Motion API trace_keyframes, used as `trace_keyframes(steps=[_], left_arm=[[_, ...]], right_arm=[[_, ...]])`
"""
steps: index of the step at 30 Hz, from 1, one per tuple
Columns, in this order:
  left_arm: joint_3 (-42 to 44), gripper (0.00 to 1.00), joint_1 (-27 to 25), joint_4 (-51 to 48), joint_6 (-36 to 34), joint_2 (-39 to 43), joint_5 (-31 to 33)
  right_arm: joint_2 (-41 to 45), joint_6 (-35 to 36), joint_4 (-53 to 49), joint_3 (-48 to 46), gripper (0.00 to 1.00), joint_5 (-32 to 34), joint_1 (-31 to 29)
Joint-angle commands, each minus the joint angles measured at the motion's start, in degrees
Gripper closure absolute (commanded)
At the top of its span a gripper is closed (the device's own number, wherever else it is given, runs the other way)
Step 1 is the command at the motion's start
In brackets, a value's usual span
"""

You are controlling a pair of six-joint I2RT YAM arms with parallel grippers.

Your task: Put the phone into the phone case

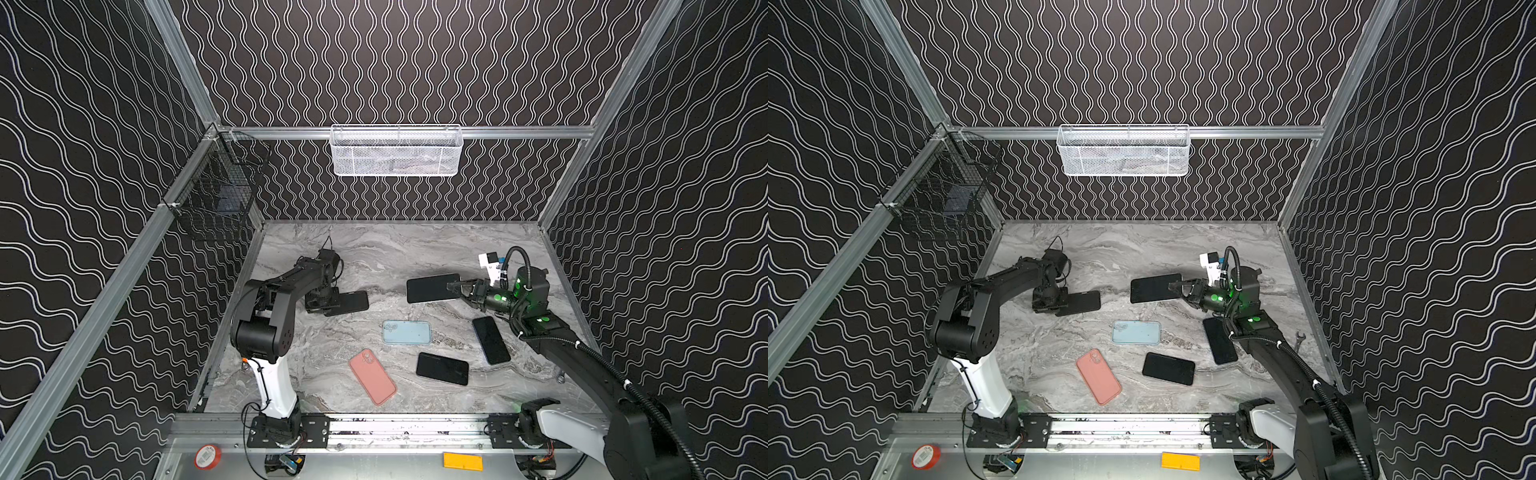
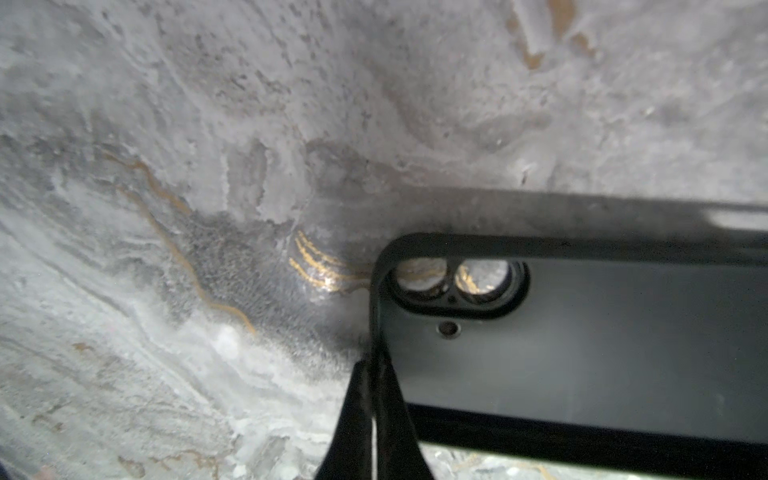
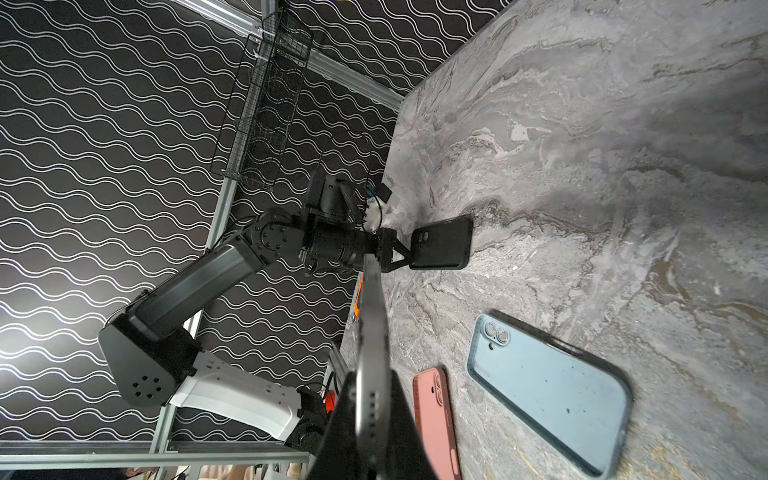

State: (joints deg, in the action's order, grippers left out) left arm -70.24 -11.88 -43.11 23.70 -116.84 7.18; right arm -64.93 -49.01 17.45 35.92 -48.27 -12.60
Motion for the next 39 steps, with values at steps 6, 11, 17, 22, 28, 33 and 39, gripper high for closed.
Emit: trace_keyframes(steps=[6, 11, 17, 22, 28, 33, 39], left_arm=[[-6.18, 1.00, -7.23, 0.51, 2.36, 0.89, -5.02], [-14.23, 1.00, -13.90, -0.63, 6.63, -2.61, -7.48], [-18.44, 1.00, -18.76, 1.03, 11.14, -6.30, -9.13], [-20.15, 1.00, -19.93, 0.55, 11.36, -9.06, -9.27], [-20.17, 0.96, -19.91, 0.20, 10.75, -10.34, -7.94], [-19.03, 0.90, -19.86, 1.10, 10.91, -10.61, -7.96], [-18.70, 0.77, -19.62, 1.81, 10.75, -9.82, -8.20]], right_arm=[[-0.67, 0.44, 1.20, -0.16, 1.00, 1.32, 0.01], [-2.08, 2.65, -2.21, 1.77, 1.00, 3.46, 0.47], [-3.92, 6.57, -6.96, 5.42, 1.00, 4.62, 2.06], [-5.81, 9.57, -10.24, 7.36, 1.00, 5.62, 2.41], [-8.38, 10.52, -10.45, 7.58, 1.00, 5.64, 2.60], [-11.26, 12.05, -11.47, 8.65, 1.00, 5.84, 2.59], [-14.38, 14.01, -13.72, 10.67, 1.00, 6.78, 2.51]])
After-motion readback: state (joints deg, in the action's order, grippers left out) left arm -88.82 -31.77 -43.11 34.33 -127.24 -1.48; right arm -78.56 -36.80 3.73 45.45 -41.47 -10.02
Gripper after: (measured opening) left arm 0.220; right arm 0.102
